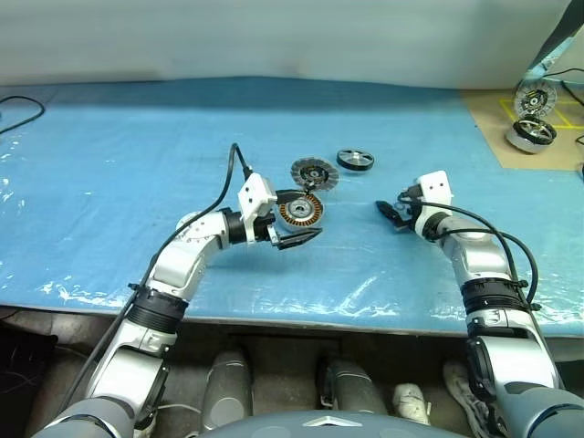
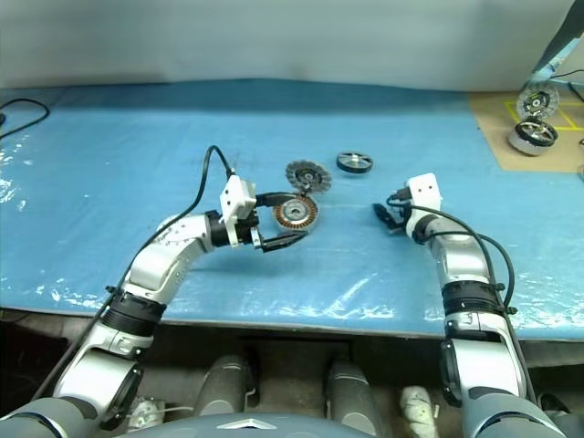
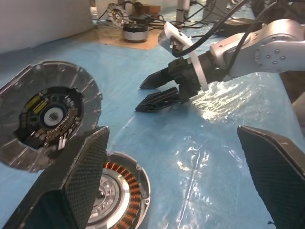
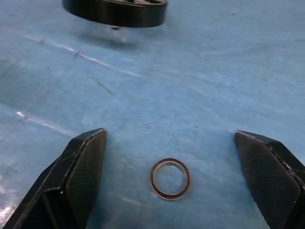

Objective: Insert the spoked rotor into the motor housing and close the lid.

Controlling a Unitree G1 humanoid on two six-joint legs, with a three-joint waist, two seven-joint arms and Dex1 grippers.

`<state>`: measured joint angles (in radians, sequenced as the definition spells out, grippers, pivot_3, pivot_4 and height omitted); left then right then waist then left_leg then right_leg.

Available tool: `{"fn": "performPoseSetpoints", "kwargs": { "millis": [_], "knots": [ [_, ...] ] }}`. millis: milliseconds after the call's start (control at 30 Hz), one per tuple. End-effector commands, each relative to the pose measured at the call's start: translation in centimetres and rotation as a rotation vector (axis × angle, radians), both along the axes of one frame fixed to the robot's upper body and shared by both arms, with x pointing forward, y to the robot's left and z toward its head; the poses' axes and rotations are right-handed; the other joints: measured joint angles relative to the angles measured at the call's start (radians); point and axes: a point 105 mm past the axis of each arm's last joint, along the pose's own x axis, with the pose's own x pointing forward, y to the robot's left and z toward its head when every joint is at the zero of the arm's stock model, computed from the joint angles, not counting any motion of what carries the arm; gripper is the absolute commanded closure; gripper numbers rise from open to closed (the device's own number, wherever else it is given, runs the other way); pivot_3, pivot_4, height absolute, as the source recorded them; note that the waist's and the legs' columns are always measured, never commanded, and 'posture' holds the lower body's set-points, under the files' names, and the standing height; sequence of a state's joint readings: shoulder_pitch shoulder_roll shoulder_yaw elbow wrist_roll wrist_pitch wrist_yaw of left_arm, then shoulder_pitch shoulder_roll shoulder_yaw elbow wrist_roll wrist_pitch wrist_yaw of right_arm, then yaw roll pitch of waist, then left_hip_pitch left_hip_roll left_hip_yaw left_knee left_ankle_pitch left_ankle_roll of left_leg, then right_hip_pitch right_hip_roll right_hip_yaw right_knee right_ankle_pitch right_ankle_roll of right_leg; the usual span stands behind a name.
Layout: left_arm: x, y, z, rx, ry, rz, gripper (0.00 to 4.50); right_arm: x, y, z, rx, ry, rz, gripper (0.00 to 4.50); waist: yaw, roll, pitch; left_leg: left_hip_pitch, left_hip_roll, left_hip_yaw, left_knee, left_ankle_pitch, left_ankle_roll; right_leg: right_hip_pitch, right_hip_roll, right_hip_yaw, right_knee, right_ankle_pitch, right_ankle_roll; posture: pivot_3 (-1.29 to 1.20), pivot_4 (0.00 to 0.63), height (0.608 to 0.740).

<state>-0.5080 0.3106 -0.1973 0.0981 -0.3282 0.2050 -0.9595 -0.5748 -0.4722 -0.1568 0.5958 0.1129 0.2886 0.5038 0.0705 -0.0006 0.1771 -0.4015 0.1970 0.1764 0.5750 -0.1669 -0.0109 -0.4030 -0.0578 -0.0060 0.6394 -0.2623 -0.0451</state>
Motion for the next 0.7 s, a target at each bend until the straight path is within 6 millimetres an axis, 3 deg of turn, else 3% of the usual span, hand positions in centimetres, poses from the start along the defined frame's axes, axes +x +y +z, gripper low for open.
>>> {"fn": "performPoseSetpoints", "kwargs": {
  "millis": [33, 367, 700],
  "knots": [
    [0.1, 0.0, 0.5, -0.005, -0.005, -0.014, 0.0, -0.4, -1.4, -0.6, 0.003, 0.022, -0.037, 0.01, 0.0, 0.0, 0.0, 0.0, 0.0, 0.0, 0.0, 0.0, 0.0, 0.0, 0.0, 0.0, 0.0, 0.0, 0.0, 0.0, 0.15, 0.74],
    [-0.2, 0.7, -0.9, 0.023, -0.004, 0.034, 0.0, -1.6, -0.1, -2.1, -0.031, 0.072, 0.076, 0.01, 0.0, 0.0, 0.0, 0.001, 0.001, 0.0, 0.001, 0.0, 0.0, 0.002, 0.0, -0.001, 0.0, 0.0, 0.0, 0.0, 0.15, 0.74],
    [-0.3, 1.1, -1.0, 0.021, -0.004, 0.055, 0.0, -1.7, -0.8, -2.5, -0.039, 0.093, 0.061, 0.01, 0.0, 0.0, 0.0, 0.002, 0.001, 0.0, 0.001, 0.0, 0.0, 0.003, 0.0, -0.001, -0.001, 0.0, 0.0, 0.0, 0.15, 0.74]
  ]
}}
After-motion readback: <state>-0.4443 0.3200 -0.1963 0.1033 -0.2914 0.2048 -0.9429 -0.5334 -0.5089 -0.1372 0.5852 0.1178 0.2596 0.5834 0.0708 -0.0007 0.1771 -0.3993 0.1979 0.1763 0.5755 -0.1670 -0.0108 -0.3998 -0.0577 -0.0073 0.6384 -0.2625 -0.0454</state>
